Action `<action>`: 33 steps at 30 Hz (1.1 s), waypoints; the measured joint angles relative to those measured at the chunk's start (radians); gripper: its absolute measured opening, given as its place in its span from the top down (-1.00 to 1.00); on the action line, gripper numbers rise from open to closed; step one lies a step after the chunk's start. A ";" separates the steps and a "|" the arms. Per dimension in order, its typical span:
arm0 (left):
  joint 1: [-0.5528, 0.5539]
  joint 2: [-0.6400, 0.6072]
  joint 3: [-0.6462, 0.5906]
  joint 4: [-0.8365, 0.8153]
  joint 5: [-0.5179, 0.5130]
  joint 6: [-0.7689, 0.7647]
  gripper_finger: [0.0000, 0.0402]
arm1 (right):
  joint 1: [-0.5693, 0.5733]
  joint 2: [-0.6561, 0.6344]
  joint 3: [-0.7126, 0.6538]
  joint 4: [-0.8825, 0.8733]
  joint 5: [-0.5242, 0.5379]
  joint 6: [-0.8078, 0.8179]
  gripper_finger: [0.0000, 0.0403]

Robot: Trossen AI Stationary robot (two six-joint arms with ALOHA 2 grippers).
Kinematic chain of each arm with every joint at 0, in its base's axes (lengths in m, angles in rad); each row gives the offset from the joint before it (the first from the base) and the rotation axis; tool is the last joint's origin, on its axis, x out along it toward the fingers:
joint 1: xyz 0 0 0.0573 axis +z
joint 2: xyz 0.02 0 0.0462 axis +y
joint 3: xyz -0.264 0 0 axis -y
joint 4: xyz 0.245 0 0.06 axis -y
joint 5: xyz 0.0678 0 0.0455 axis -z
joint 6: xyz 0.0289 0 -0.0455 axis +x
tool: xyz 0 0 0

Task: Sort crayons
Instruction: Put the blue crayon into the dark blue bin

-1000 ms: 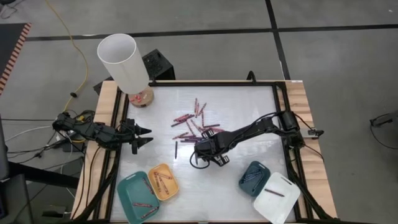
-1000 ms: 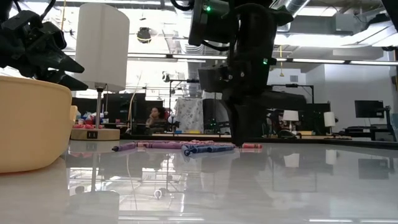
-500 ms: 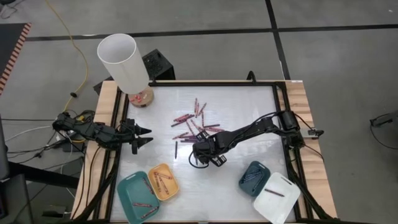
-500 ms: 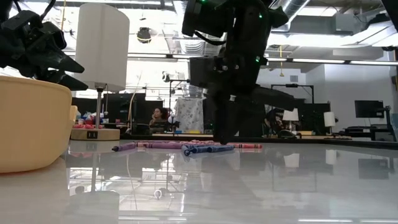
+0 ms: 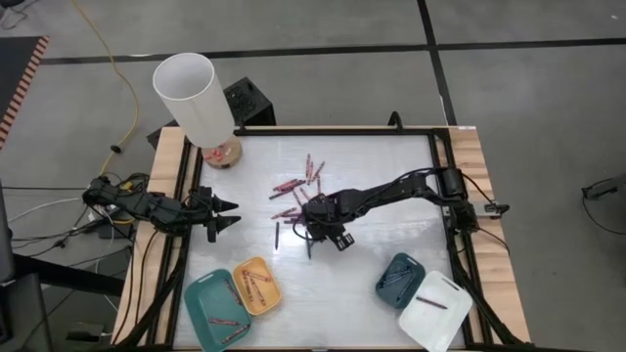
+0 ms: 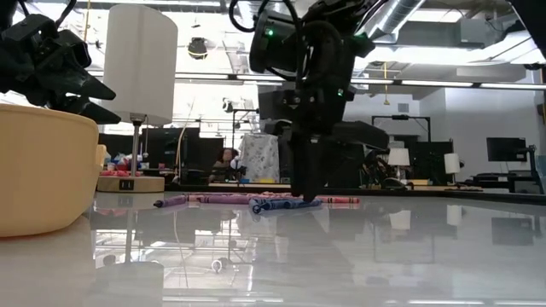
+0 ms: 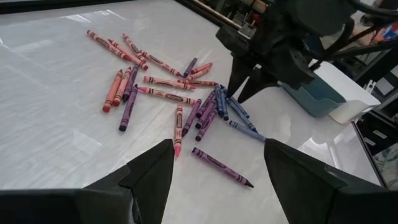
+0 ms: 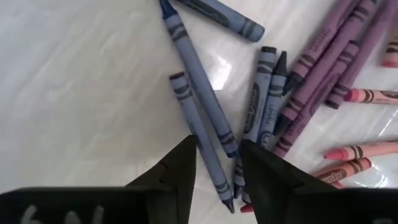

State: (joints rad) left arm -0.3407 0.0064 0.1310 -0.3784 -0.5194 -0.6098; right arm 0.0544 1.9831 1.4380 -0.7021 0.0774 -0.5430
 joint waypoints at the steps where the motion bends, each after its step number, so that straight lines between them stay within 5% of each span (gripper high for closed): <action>1: 0.000 0.000 0.000 0.000 0.000 0.000 -0.20 | 0.000 0.000 0.000 0.000 0.000 0.000 0.24; 18: 0.000 0.000 0.000 0.000 0.000 0.000 -0.20 | 0.002 -0.006 -0.115 0.087 -0.005 0.126 0.27; 33: 0.000 0.000 0.000 0.000 0.000 0.000 -0.20 | 0.011 -0.008 -0.119 0.070 -0.047 0.318 0.95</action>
State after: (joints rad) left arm -0.3405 0.0064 0.1310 -0.3782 -0.5195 -0.6098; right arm 0.0658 1.9755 1.3190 -0.6317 0.0302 -0.2249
